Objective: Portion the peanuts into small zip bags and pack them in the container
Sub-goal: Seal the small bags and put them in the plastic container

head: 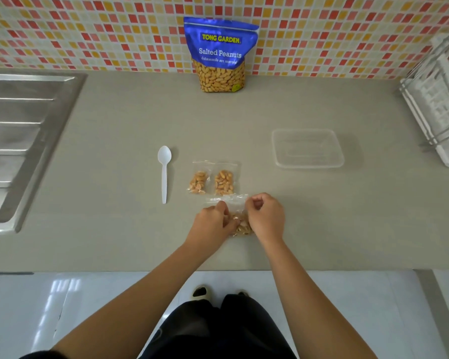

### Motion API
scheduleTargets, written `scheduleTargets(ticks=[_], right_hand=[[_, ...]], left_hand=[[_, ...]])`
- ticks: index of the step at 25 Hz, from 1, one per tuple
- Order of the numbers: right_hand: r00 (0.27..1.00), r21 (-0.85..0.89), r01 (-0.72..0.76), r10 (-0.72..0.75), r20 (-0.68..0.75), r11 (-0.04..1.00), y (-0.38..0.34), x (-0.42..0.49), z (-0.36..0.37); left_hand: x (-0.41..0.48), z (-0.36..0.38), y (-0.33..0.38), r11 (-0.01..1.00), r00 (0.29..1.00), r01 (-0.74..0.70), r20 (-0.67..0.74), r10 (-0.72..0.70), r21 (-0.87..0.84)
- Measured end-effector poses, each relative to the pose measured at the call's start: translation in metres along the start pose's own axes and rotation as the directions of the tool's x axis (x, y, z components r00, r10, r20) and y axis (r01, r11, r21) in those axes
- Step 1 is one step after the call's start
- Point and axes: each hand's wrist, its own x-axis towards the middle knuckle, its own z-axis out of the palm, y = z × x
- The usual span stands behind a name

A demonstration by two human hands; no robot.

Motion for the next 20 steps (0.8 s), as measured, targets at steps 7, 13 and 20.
scheduleTargets(ticks=[7,13,20], right_hand=[[0.992,-0.035,0.116,-0.113,0.062,0.993,-0.026,0.048,0.008],[0.982,-0.043,0.007,0.001,0.191,0.999,-0.045,0.077,0.027],[0.973,0.084,-0.021,0.001,0.231,0.996,-0.049,0.083,0.028]], left_hand=[[0.068,-0.040,-0.013,0.981,0.948,-0.155,-0.261,0.181,0.114],[0.118,-0.050,-0.010,0.859,0.997,-0.033,-0.046,0.066,0.511],[0.140,-0.050,-0.003,0.882,0.992,-0.105,-0.020,0.128,0.460]])
